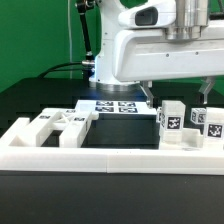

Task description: Assemble chair

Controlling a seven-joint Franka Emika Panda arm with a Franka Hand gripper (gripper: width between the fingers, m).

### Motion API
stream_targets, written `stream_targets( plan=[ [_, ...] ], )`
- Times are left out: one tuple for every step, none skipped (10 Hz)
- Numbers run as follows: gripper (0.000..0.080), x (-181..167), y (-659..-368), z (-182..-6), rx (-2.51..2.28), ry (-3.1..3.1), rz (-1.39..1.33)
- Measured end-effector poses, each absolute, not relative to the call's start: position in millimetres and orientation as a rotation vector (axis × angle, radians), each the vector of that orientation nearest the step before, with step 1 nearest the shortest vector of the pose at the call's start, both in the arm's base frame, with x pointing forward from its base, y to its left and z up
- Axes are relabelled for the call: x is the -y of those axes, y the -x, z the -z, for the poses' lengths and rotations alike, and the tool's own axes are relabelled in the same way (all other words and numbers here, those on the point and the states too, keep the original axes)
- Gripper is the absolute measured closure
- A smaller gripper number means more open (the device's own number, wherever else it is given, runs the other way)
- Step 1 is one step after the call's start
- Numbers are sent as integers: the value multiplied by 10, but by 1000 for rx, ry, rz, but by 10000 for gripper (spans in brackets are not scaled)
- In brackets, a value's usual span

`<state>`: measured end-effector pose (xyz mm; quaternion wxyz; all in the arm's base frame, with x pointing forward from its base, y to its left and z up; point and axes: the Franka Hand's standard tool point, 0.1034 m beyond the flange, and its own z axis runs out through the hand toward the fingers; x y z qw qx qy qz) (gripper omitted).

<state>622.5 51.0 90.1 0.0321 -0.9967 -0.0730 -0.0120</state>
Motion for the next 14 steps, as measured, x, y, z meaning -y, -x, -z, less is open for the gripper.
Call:
stream_targets(
  plan=[
    [150, -483, -6212, -881, 220, 3070, 33],
    [150, -471, -6208, -870, 217, 3070, 31],
    [150, -466, -6209, -870, 216, 3071, 31],
    [150, -447, -6213, -870, 218, 3072, 33],
    [150, -430, -6218, -863, 225, 3074, 46],
    [150, -436, -6226, -850, 227, 3077, 69],
    [283, -432, -6222, -846, 226, 3077, 68],
    [423, -431, -6223, -845, 225, 3077, 68],
    [423, -433, -6223, -845, 212, 3077, 68],
    [509, -433, -6224, -846, 184, 3078, 68],
    [509, -432, -6225, -846, 184, 3078, 68],
    [509, -432, -6224, -845, 128, 3080, 66],
    [509, -437, -6223, -843, -14, 3080, 61],
    [509, -446, -6220, -840, -182, 3070, 56]
  ],
)
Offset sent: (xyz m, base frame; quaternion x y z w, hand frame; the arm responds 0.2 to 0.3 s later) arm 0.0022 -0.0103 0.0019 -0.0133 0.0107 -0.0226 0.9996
